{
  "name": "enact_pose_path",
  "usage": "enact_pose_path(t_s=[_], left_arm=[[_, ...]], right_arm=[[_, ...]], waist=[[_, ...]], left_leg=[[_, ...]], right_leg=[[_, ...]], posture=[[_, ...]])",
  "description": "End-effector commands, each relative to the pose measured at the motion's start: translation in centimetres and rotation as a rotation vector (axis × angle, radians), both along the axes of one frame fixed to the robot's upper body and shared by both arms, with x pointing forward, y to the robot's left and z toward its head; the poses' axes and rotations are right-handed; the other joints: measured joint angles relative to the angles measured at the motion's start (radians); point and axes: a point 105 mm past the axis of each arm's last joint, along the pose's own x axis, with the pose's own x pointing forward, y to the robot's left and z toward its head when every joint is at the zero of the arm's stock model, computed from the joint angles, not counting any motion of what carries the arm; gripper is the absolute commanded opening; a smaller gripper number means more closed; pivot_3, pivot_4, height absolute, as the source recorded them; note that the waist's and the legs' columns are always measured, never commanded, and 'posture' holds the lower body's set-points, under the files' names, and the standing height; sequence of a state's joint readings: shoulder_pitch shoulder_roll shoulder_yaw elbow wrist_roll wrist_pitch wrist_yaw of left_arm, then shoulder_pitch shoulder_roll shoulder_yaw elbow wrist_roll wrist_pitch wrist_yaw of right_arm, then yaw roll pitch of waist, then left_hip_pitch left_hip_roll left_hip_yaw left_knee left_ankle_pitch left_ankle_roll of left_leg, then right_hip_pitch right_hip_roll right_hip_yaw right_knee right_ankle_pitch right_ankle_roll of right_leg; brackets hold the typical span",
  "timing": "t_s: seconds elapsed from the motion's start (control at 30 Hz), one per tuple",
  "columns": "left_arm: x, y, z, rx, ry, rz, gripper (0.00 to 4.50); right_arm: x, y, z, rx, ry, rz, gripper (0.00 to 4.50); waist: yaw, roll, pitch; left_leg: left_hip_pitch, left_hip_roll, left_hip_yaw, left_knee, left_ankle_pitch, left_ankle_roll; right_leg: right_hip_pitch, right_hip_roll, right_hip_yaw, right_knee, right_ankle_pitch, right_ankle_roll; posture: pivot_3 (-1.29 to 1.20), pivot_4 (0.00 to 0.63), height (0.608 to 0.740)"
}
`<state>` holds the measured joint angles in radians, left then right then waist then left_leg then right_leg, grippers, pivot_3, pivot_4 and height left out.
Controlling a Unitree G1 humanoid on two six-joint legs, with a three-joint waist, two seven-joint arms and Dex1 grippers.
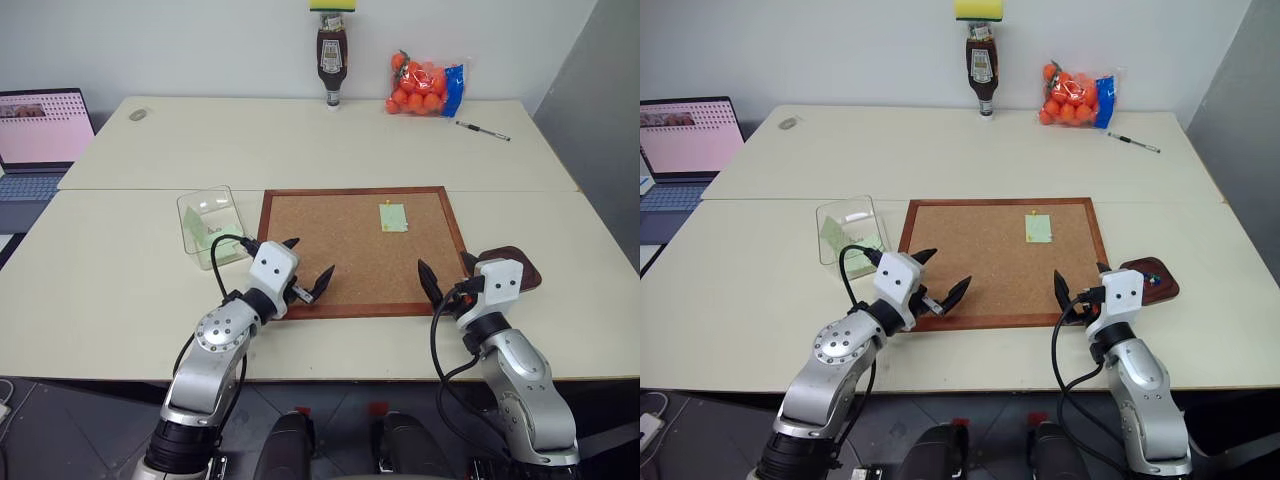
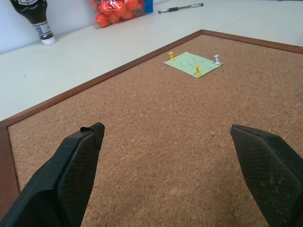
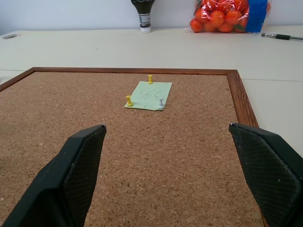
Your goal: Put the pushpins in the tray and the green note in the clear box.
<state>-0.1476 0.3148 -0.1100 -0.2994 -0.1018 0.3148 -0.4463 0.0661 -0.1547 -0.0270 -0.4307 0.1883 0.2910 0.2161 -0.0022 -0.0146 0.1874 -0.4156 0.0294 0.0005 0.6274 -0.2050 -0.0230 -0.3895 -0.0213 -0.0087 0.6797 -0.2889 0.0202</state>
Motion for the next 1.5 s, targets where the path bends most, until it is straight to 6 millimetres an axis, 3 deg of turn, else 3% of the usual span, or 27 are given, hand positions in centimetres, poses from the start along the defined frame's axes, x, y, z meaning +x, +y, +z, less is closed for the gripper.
enact_pose_path(t_s=[0.03, 0.53, 1.1, 1.3, 1.5], left_arm=[[0.3, 0.1, 1.4, -0.017, -0.049, -0.002, 4.5], [0.8, -0.1, 1.8, 0.02, -0.059, -0.113, 4.5], [1.5, -1.2, 0.5, 0.061, 0.003, -0.205, 1.43], [2.4, -0.9, 0.5, 0.071, -0.002, -0.163, 0.09], [3.1, -1.4, 0.1, 0.055, 0.025, -0.16, 0.02]], right_arm=[[-0.3, 0.2, 1.8, 0.01, -0.068, 0.006, 4.41], [-0.1, 0.2, 2.0, 0.001, -0.075, 0.016, 4.41], [0.0, 0.2, 2.1, -0.003, -0.073, 0.026, 4.5], [-0.1, 0.4, 2.2, -0.007, -0.074, 0.03, 4.5], [0.3, 0.6, 2.5, -0.008, -0.065, 0.049, 4.5]], waist=[[0.0, 0.0, 0.0], [0.0, 0.0, 0.0], [0.0, 0.0, 0.0], [0.0, 0.0, 0.0], [0.0, 0.0, 0.0]], left_leg=[[0.0, 0.0, 0.0, 0.0, 0.0, 0.0], [0.0, 0.0, 0.0, 0.0, 0.0, 0.0], [0.0, 0.0, 0.001, 0.0, 0.0, 0.0], [0.0, 0.0, 0.001, 0.0, 0.0, 0.0], [0.0, 0.0, 0.001, 0.001, 0.0, 0.0]], right_leg=[[0.0, 0.0, 0.0, 0.0, 0.0, 0.0], [0.0, 0.0, 0.0, 0.0, 0.0, 0.0], [0.0, 0.0, 0.0, 0.0, 0.0, 0.0], [0.0, 0.0, 0.0, 0.0, 0.0, 0.0], [0.0, 0.0, 0.0, 0.0, 0.0, 0.0]], posture=[[0.0, 0.15, 0.74], [0.0, 0.15, 0.74], [0.0, 0.15, 0.74], [0.0, 0.15, 0.74], [0.0, 0.15, 0.74]])
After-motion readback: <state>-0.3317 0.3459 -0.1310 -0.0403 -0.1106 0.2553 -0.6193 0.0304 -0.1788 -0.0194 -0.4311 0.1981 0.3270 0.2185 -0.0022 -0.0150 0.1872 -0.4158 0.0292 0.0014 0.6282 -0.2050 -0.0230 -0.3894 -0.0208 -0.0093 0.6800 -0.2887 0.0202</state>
